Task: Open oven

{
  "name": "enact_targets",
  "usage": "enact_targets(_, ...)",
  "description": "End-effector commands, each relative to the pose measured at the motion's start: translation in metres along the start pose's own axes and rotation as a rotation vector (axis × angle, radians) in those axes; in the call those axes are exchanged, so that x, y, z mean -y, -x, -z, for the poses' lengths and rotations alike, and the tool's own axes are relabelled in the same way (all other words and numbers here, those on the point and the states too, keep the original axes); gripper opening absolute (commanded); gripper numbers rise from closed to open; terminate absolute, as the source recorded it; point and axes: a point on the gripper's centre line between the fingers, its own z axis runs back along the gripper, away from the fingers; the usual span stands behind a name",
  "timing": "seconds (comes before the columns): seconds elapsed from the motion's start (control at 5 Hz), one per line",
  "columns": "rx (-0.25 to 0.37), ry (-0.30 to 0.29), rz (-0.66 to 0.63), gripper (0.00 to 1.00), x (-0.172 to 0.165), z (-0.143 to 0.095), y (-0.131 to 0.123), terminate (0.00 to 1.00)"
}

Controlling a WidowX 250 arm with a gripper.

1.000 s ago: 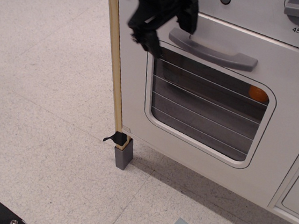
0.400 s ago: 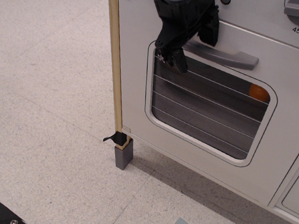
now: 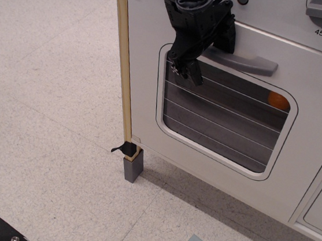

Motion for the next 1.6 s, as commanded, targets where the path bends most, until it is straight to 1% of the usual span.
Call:
enact_targets(0.0, 0.025, 0.008, 0.033, 1.00, -0.012, -0.017, -0.017, 0.00)
enact_targets(0.4, 0.041, -0.030, 0.113, 1.00, -0.050, -0.035, -0.038, 0.00)
enact_targets(0.6, 0.049, -0.045, 0.160, 1.00, -0.062, -0.052, -0.049, 0.00)
enact_targets(0.8, 0.023, -0.041, 0.190, 1.00, -0.054, -0.072, -0.046, 0.00)
enact_targets(1.0, -0.002, -0.032, 0.154, 1.00, -0.029, -0.094, -0.034, 0.00)
enact_targets(1.2, -0.049, -0.017, 0.108, 1.00, -0.010, -0.107, -0.019, 0.00)
enact_targets(1.4, -0.073, -0.051, 0.103, 1.00, 0.004, -0.102, 0.010, 0.00)
